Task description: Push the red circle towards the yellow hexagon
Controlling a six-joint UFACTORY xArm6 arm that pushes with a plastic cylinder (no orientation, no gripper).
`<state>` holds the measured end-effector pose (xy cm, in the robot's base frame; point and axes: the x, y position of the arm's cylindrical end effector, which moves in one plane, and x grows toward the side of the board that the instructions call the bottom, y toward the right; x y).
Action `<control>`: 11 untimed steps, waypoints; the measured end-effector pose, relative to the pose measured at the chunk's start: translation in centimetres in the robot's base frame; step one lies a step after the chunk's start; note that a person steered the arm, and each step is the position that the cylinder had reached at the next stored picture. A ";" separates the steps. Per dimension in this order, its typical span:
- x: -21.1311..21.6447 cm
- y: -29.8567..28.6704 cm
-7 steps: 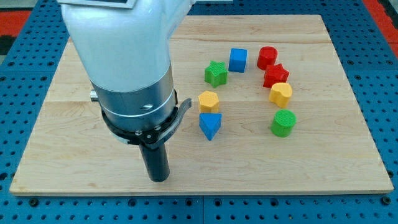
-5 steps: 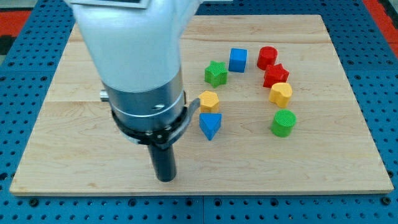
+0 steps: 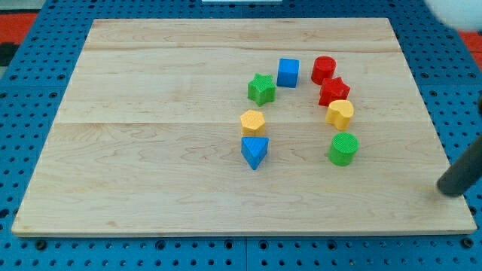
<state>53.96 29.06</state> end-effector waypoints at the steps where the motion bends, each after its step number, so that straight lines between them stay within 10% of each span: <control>1: -6.5 1.5; 4: -9.4 2.5; 7: -23.6 -3.8; 11: -23.0 -13.6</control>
<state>30.99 15.45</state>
